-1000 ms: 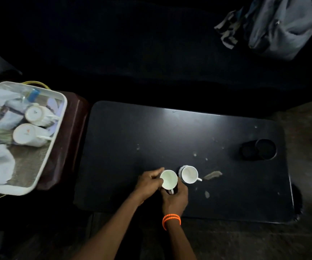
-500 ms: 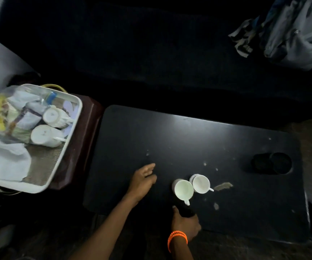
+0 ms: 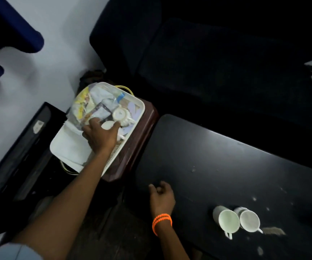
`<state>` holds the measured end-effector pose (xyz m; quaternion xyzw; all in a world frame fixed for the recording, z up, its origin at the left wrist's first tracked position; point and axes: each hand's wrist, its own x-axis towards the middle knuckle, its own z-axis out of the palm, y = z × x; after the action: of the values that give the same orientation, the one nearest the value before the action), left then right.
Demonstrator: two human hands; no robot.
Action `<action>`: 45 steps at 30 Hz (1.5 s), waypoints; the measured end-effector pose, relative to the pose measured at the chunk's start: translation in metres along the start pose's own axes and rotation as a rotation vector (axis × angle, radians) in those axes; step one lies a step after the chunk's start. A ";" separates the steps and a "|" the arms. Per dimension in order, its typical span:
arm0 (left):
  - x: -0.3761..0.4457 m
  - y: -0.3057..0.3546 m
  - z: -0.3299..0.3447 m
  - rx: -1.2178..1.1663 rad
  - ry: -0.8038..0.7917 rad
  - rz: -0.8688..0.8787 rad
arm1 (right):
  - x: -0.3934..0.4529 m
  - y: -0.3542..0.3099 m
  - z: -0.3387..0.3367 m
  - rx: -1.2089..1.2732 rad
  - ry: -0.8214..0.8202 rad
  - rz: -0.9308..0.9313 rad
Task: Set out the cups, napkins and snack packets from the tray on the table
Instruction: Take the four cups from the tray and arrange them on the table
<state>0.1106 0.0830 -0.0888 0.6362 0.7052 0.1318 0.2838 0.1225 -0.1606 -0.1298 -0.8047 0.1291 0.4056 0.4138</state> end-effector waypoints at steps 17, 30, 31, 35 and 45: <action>-0.044 -0.025 -0.003 -0.635 -0.168 -0.007 | 0.022 -0.125 0.051 0.384 -0.516 -0.180; -0.153 -0.029 0.110 -0.536 -0.849 0.109 | 0.095 -0.053 -0.098 -0.244 -0.183 -0.415; -0.164 -0.030 0.121 -0.515 -0.879 0.124 | 0.096 -0.045 -0.111 -0.276 -0.156 -0.417; -0.200 -0.030 0.151 -0.453 -0.905 0.213 | 0.102 -0.023 -0.154 -0.346 -0.099 -0.426; -0.256 -0.031 0.161 -0.353 -0.917 0.290 | 0.106 -0.001 -0.220 -0.559 -0.152 -0.463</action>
<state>0.1847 -0.1987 -0.1758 0.6624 0.3797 -0.0058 0.6457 0.3110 -0.3160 -0.1377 -0.8622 -0.2033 0.3792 0.2673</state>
